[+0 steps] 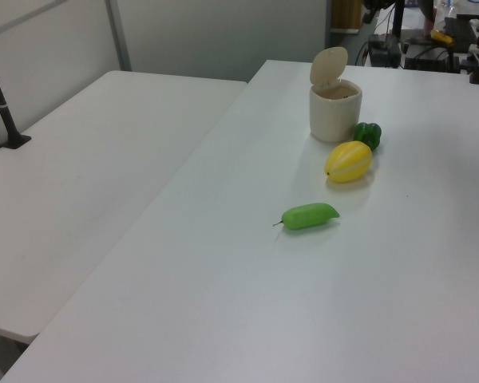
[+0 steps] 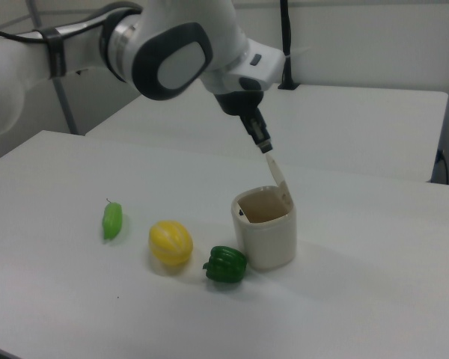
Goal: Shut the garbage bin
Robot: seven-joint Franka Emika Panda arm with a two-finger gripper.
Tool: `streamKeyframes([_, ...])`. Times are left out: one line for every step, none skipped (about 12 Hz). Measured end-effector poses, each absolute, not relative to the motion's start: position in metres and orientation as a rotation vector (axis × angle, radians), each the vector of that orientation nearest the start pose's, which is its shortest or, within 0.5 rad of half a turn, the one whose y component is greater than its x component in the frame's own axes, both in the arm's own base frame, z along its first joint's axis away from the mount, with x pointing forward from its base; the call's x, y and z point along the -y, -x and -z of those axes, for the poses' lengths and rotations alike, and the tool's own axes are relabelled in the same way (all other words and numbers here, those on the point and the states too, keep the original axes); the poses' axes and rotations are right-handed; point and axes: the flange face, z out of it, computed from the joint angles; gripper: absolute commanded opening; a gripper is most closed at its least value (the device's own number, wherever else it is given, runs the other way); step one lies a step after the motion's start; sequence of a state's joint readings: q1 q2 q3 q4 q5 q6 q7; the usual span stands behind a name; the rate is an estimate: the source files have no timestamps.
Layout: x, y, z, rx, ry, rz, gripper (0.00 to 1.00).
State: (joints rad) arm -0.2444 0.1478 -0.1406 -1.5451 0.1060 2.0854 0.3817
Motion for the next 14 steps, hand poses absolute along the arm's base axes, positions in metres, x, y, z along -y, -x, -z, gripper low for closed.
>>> streamKeyframes([0.236, -0.609, -0.598, -1.202, 2.756, 0.646, 0.00])
streamKeyframes([0.239, -0.617, -0.591, -1.229, 2.755, 0.668, 0.00])
streamKeyframes([0.239, -0.623, -0.586, -1.247, 2.751, 0.681, 0.00])
streamKeyframes([0.239, -0.628, -0.581, -1.271, 2.734, 0.703, 0.00])
streamKeyframes([0.240, -0.634, -0.575, -1.295, 2.721, 0.733, 0.00])
streamKeyframes([0.241, -0.638, -0.570, -1.306, 2.721, 0.748, 0.00])
streamKeyframes([0.242, -0.640, -0.566, -1.312, 2.723, 0.748, 0.00])
streamKeyframes([0.241, -0.642, -0.563, -1.310, 2.728, 0.741, 0.00])
streamKeyframes([0.239, -0.644, -0.558, -1.303, 2.744, 0.734, 0.00])
streamKeyframes([0.236, -0.647, -0.552, -1.295, 2.758, 0.723, 0.00])
streamKeyframes([0.234, -0.650, -0.547, -1.290, 2.765, 0.712, 0.00])
streamKeyframes([0.233, -0.652, -0.541, -1.289, 2.771, 0.701, 0.00])
streamKeyframes([0.233, -0.654, -0.537, -1.288, 2.774, 0.692, 0.00])
streamKeyframes([0.230, -0.656, -0.532, -1.282, 2.780, 0.680, 0.00])
